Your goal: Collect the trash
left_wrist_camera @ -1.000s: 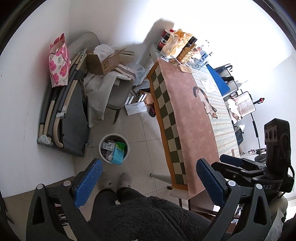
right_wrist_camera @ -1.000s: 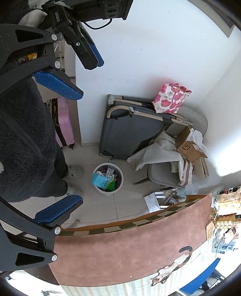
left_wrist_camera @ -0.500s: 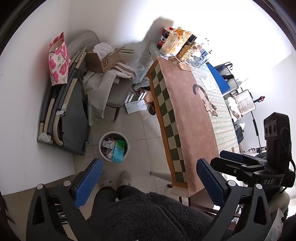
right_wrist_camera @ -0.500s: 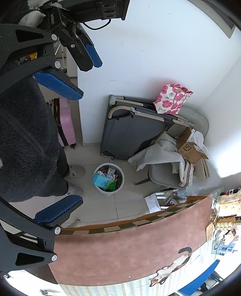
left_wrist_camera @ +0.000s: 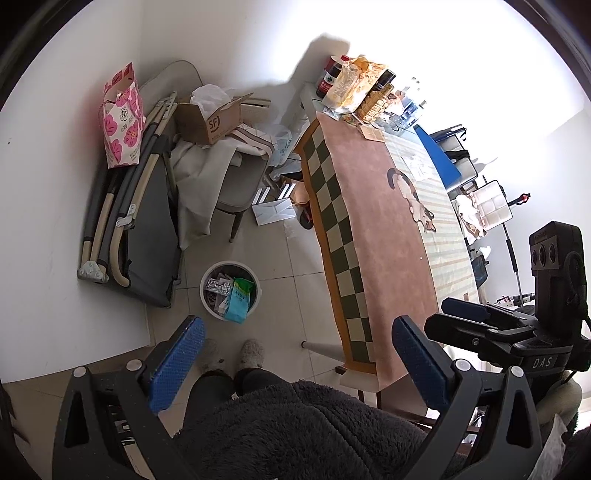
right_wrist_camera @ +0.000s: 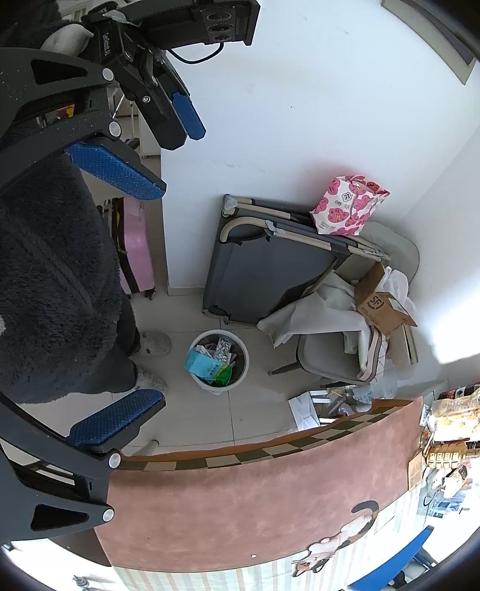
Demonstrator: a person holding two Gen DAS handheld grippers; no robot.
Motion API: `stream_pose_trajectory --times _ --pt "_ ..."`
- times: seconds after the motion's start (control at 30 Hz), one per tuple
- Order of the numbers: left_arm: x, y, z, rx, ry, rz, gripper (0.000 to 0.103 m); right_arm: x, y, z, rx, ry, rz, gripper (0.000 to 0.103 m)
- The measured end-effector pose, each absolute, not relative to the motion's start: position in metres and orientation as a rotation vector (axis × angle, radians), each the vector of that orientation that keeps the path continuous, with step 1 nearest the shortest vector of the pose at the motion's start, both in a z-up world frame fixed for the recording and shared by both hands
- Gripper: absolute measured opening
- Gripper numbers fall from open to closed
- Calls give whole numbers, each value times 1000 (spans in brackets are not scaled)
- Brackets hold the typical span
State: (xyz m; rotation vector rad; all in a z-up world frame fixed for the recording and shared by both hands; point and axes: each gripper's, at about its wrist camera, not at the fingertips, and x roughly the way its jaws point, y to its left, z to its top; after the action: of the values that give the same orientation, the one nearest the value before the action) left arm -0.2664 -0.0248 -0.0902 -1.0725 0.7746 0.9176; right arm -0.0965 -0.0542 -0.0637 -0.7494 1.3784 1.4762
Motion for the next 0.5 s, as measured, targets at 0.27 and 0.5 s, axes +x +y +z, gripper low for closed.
stream_pose_trajectory --times 0.27,0.5 --pt "-267 -25 -90 -1071 775 918 103 -96 -56 -62 -747 1380 1482 103" --pt "-266 -30 -89 -1076 763 914 103 -94 -58 -61 -747 1378 1484 103"
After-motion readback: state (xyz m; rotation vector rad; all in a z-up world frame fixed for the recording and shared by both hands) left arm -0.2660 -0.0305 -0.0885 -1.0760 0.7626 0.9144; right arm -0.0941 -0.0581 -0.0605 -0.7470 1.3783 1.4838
